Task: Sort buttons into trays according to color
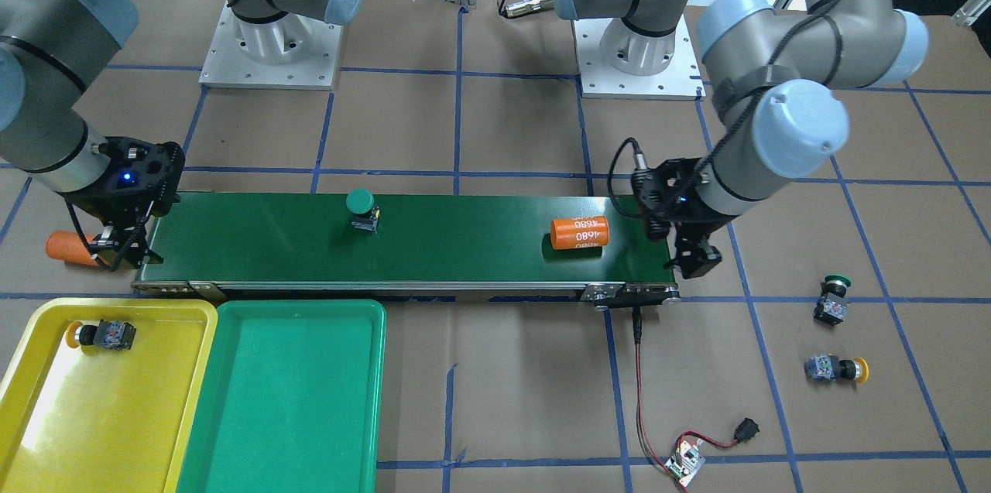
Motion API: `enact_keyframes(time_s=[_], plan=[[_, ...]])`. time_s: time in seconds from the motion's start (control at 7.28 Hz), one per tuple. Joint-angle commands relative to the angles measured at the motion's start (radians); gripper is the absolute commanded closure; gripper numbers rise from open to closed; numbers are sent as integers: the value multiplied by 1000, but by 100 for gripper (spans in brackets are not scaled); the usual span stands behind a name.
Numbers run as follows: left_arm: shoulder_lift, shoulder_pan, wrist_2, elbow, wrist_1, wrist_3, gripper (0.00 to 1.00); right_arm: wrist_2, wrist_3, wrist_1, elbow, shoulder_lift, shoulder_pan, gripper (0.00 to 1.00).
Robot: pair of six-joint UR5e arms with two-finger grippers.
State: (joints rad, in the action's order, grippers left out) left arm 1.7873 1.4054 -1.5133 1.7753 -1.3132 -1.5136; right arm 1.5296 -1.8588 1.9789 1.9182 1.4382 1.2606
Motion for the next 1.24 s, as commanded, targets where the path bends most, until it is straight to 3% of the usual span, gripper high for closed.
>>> enact_keyframes(time_s=[0.0, 0.14, 0.41, 0.69, 1.1], plan=[[58, -169, -7, -54, 3, -19, 0, 9, 32, -2, 45, 24, 48, 0], [93, -180, -63, -63, 84, -14, 0, 9, 85, -2, 54, 25, 71, 0], [180, -303, -76, -105, 184, 94, 0, 17, 157, 0, 59, 24, 175, 0], [268, -382, -80, -160, 192, 186, 0, 18, 223, 1, 67, 31, 204, 0], [313, -399, -82, -146, 201, 265, 0, 23, 297, 5, 68, 28, 296, 0]])
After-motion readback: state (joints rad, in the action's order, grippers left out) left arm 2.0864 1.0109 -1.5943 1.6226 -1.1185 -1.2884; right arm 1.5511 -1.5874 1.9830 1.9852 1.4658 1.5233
